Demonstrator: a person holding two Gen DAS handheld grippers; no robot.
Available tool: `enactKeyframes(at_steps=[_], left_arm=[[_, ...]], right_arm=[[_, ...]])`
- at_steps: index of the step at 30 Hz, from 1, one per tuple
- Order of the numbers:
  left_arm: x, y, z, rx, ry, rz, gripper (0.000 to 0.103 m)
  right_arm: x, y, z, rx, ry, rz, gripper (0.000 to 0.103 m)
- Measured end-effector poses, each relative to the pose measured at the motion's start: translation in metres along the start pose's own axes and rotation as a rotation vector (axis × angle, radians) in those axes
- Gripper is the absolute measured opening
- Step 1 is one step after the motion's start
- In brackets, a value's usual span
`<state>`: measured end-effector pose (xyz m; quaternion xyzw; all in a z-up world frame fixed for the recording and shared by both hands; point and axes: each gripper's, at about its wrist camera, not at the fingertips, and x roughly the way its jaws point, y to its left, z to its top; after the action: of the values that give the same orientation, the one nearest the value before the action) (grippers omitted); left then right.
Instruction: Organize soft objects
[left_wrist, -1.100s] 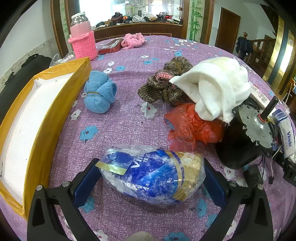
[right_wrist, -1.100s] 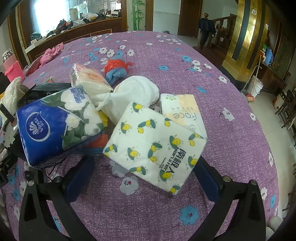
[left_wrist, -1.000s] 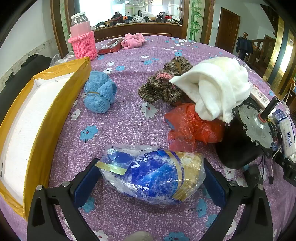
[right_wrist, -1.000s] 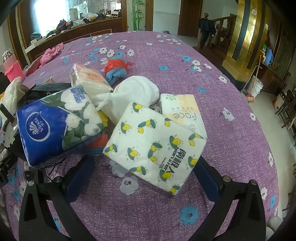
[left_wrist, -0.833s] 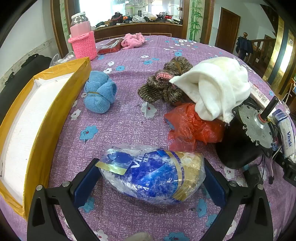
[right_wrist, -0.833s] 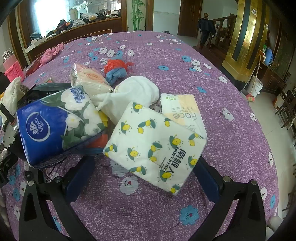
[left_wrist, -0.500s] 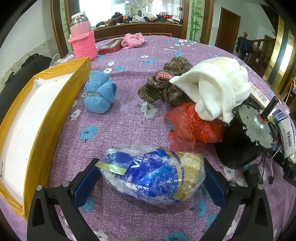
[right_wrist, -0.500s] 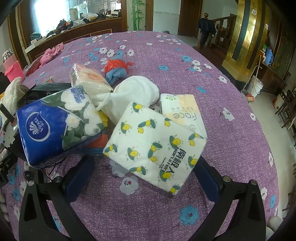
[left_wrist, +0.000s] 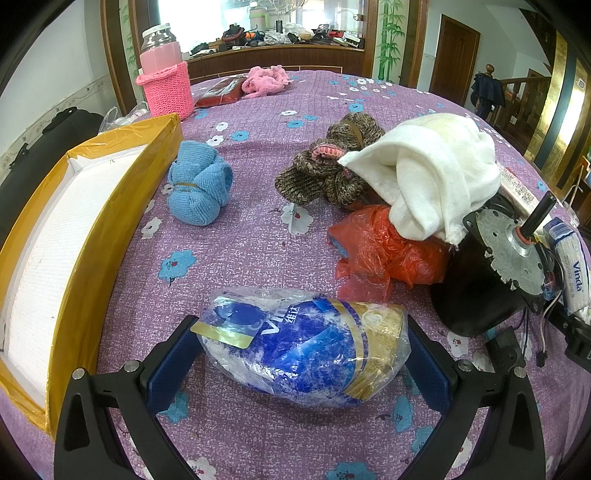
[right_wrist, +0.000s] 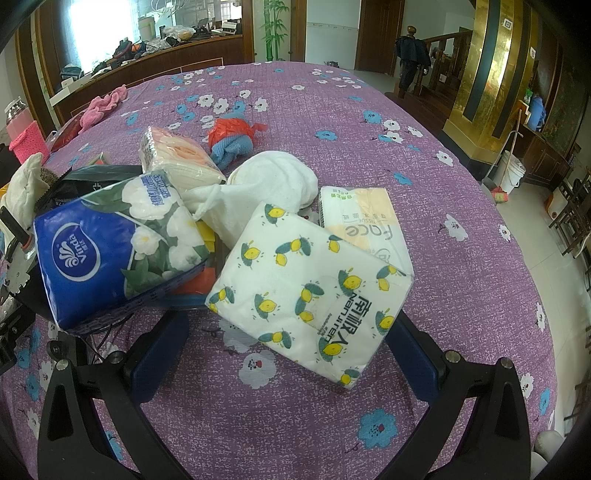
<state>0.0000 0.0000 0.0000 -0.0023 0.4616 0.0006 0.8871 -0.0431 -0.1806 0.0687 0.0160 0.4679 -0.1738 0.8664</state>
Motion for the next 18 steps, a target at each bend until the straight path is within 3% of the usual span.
enactKeyframes(at_steps=[18], left_arm=[[-0.0001,0.0026,-0.0010,0.001,0.001,0.002,0.102]], right_arm=[[0.0000,0.0001,-0.0001,0.000,0.000,0.000,0.103]])
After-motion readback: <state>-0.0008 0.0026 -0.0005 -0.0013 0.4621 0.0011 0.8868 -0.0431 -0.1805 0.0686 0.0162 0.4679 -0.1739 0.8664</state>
